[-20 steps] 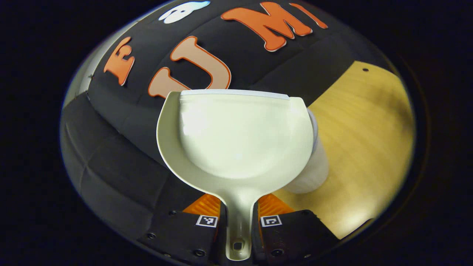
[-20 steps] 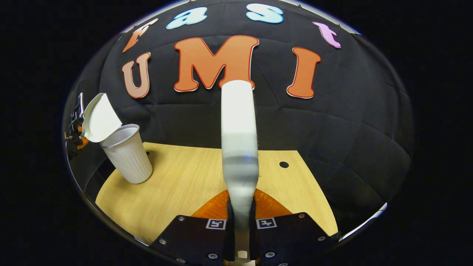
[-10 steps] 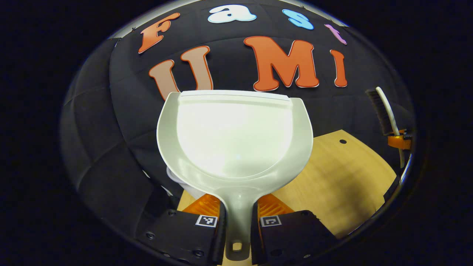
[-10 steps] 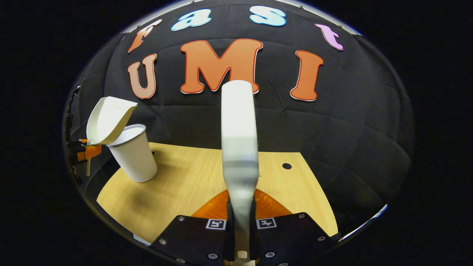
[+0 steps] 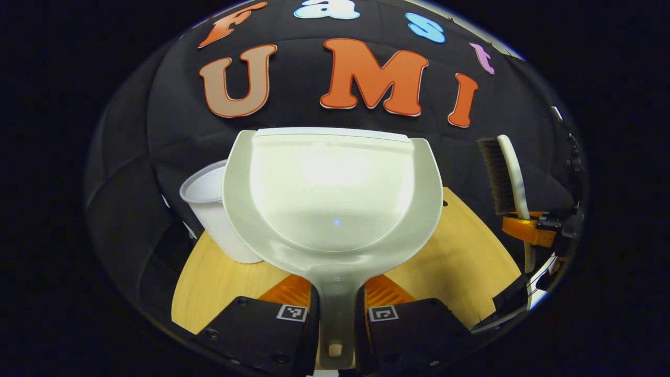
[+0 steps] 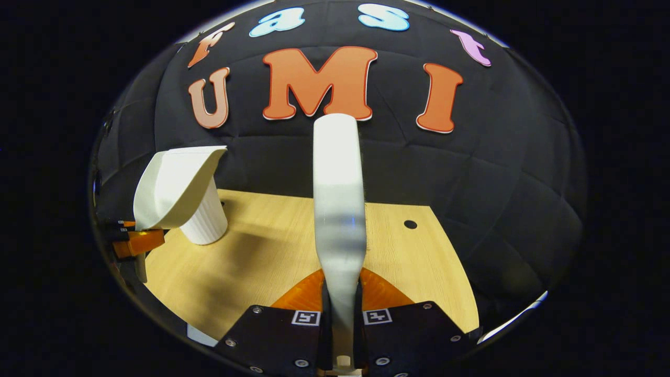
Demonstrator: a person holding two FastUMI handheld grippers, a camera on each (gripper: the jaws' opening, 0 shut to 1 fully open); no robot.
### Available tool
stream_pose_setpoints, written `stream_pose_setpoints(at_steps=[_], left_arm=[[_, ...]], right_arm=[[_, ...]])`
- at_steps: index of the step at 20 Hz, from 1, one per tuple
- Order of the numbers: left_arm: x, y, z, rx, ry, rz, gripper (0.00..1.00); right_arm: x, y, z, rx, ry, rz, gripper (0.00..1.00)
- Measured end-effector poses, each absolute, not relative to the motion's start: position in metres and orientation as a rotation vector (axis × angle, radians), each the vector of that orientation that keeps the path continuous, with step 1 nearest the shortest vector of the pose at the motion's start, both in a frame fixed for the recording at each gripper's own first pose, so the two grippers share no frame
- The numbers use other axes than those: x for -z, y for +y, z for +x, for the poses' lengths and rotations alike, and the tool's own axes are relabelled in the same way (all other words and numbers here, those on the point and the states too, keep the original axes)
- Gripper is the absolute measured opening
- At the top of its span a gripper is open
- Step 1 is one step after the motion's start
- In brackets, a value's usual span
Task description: Pick up the small broom and dustpan from the desktop, sweep the trash into the dustpan with the broom, and then empty the trash into the garbage bin.
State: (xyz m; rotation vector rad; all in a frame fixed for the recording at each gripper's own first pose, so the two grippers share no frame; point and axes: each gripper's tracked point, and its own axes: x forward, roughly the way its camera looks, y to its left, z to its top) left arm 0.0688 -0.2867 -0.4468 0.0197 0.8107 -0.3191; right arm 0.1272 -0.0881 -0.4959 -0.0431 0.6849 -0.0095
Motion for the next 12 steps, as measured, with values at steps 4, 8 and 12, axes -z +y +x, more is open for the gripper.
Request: stream_pose_setpoints(at_steps=[4,8,12], left_arm=[[0.468,-0.29,0.039,0.324,0.94,0.018,0.28],[0.481,-0.302,0.026,0.293,1.112,0.009,0.28],[0.445,-0.319,0.031,0.278,1.231,0.014,0.28]], right_arm=[[0.544,-0.084,0.106,-0.006,0.821,-0.031,0.15],[0.601,-0.08,0.076,-0.018,0.976,-0.025,0.15],[0.633,-0.074,0.051,-0.041,1.132,-0.009,0.15]])
